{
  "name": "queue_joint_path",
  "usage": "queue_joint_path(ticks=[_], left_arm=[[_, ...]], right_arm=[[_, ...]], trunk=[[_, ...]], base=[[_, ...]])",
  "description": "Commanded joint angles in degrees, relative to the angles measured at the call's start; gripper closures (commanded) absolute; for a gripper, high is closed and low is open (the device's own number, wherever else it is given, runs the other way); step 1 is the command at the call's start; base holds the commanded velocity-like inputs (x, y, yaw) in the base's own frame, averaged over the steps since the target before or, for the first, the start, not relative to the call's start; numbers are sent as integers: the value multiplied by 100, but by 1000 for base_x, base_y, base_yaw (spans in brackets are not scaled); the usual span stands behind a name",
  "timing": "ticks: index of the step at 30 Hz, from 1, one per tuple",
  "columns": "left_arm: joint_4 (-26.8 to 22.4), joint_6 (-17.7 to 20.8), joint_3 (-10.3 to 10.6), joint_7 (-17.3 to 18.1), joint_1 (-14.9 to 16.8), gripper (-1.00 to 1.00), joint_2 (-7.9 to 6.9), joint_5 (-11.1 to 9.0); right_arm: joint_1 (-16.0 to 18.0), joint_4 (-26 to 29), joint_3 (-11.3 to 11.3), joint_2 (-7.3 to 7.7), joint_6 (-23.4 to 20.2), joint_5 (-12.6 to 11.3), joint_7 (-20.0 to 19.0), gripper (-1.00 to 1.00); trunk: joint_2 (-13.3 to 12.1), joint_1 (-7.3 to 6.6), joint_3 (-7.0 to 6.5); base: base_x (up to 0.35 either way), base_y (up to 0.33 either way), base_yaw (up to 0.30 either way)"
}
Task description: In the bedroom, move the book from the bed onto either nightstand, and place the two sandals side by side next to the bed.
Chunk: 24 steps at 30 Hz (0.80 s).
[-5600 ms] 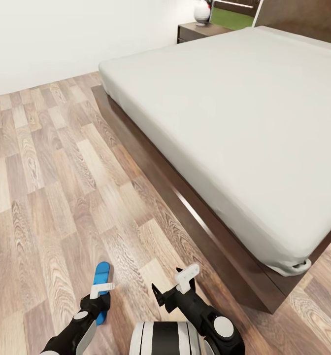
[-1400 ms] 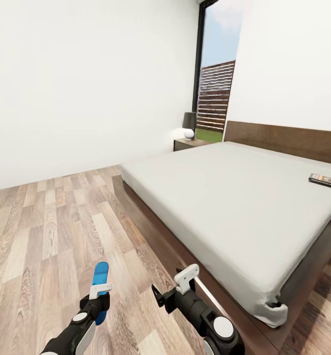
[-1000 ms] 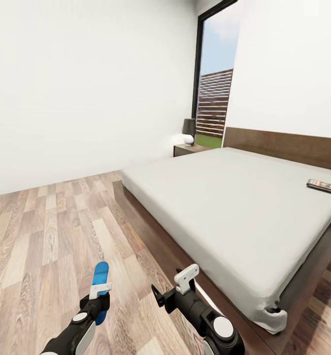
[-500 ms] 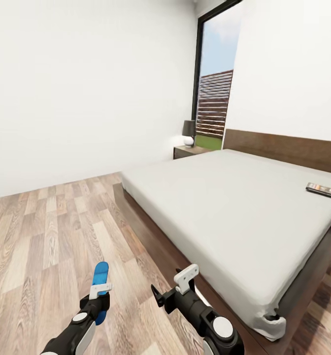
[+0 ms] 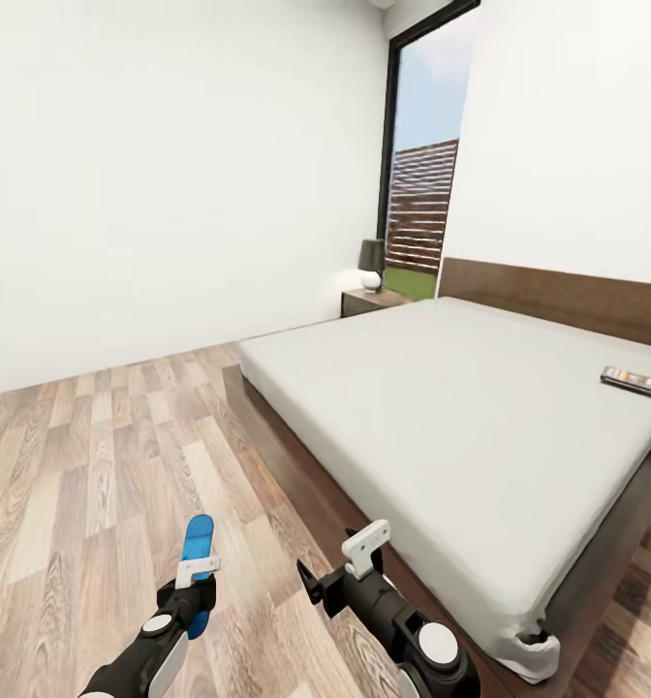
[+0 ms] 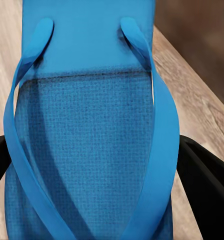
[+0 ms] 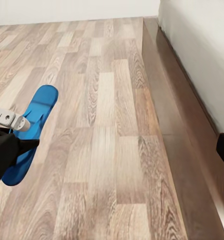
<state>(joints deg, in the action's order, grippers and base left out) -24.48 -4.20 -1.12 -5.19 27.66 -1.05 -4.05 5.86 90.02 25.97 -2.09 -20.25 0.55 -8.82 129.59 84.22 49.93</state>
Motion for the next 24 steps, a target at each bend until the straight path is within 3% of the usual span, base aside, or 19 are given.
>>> queue_joint_path(ticks=[1, 24], left_arm=[[4, -20, 6, -9, 3, 100, -1, -42], [4, -20, 6, -9, 3, 100, -1, -32]], right_arm=[[3, 7, -4, -2, -32, 7, -21, -100], [3, 7, 5, 7, -28, 4, -23, -100]], trunk=[[-39, -24, -13], [-962, -529, -426]], base=[[0, 0, 0], [0, 0, 0]])
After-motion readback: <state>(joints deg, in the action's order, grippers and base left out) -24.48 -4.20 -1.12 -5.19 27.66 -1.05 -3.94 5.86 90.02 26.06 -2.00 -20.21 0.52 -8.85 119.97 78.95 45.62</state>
